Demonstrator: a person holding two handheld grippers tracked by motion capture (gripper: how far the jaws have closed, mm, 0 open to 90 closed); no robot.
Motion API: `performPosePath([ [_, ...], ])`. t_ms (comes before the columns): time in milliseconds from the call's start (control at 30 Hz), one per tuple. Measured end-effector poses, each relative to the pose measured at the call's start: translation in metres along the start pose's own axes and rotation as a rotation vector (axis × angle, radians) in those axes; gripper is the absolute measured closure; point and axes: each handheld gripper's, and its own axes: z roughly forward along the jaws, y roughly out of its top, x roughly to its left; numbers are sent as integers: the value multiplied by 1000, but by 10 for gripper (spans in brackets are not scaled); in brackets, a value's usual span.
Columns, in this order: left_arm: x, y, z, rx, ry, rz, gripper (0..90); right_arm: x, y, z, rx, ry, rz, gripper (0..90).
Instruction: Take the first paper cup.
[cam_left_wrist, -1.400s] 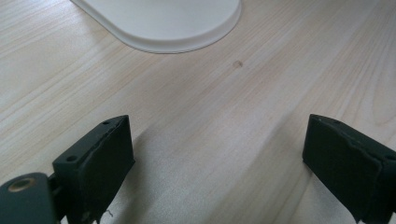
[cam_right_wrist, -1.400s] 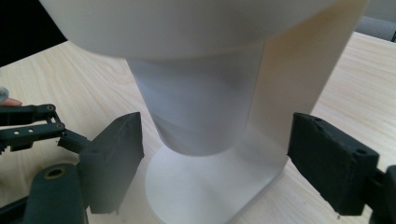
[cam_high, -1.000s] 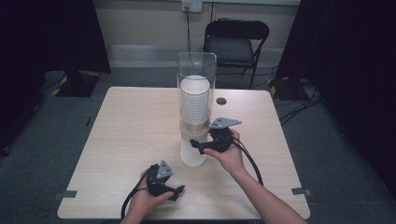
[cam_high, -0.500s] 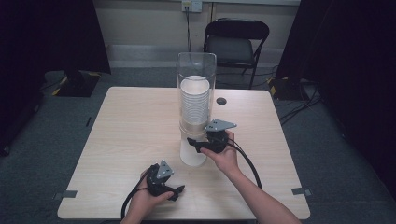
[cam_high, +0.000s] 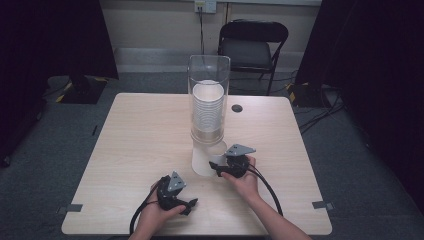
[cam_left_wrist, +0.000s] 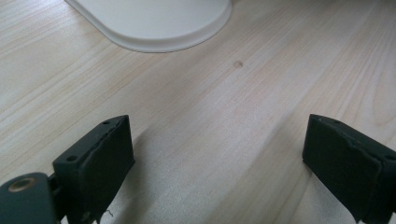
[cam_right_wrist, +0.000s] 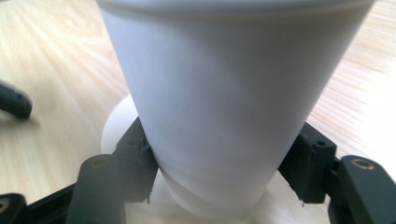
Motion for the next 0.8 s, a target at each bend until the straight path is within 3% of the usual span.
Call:
performPosePath([
  [67,0,0,0,-1,1,-2,81,-6,3,-6,20,37,35,347],
  [167,1,1,0,0,6,8,80,-16,0,-16,59,35,1,337],
  [333,1,1,0,0,6,8,80,-33,-16,-28,69,0,42,330],
  [500,1,0,1,-12,2,5,80,-48,-20,-39,55,-63,67,323],
  [800,1,0,1,-12,2,5,80,-66,-27,-35,86,-132,102,304],
])
